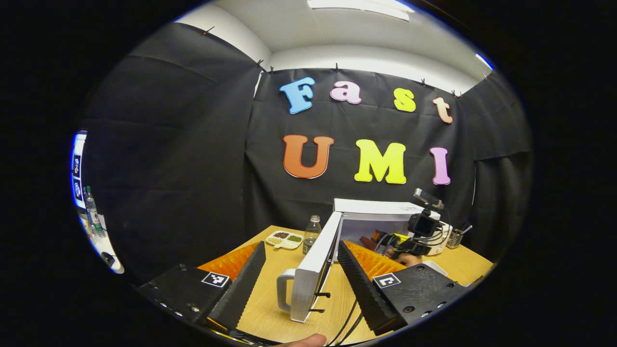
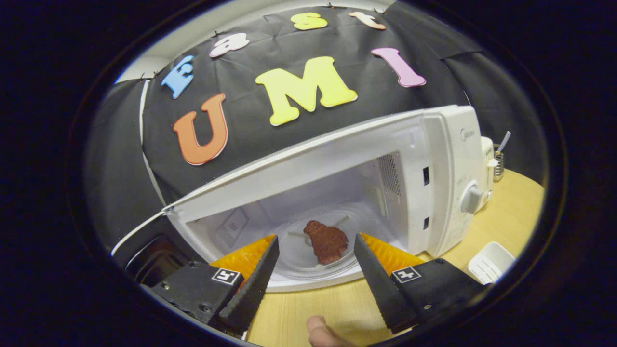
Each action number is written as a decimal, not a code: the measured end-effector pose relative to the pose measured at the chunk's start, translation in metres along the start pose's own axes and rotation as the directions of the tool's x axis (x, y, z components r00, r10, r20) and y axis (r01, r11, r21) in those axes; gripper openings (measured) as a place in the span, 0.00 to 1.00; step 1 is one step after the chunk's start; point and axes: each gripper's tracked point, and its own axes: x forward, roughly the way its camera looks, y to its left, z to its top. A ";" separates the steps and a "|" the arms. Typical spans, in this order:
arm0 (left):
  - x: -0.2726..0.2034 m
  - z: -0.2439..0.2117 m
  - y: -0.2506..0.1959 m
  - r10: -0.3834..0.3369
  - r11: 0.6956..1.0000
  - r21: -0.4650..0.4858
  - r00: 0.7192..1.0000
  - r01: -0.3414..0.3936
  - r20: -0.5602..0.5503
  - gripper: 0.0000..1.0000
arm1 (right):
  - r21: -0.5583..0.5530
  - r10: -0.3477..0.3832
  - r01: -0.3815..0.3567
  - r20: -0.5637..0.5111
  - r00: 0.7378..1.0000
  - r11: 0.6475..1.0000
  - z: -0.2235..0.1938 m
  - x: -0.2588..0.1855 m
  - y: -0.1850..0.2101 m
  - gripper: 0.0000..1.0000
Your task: Open the microwave oven with the left hand, put the food in, and close the microwave oven.
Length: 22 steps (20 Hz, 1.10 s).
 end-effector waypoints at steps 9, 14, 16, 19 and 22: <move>-0.002 -0.036 0.043 0.054 0.998 0.025 0.997 -0.053 -0.055 0.93 | -0.198 0.089 -0.068 0.099 0.991 0.978 0.076 -0.165 -0.046 1.00; 0.007 -0.068 0.062 0.093 0.993 0.077 0.991 -0.085 -0.100 0.90 | -0.263 0.078 -0.036 0.149 0.986 0.964 0.105 -0.250 -0.095 1.00; 0.009 -0.081 0.064 0.076 0.995 0.072 0.989 -0.068 -0.124 0.59 | -0.289 0.045 0.005 0.166 0.985 0.957 0.113 -0.272 -0.117 1.00; 0.016 -0.081 0.069 0.072 0.997 0.046 0.994 -0.069 -0.086 0.02 | -0.321 0.026 0.033 0.179 0.983 0.947 0.123 -0.301 -0.138 1.00; 0.027 -0.083 0.068 0.071 0.996 0.050 0.995 -0.068 -0.071 0.00 | -0.344 0.024 0.041 0.181 0.983 0.938 0.131 -0.316 -0.152 0.90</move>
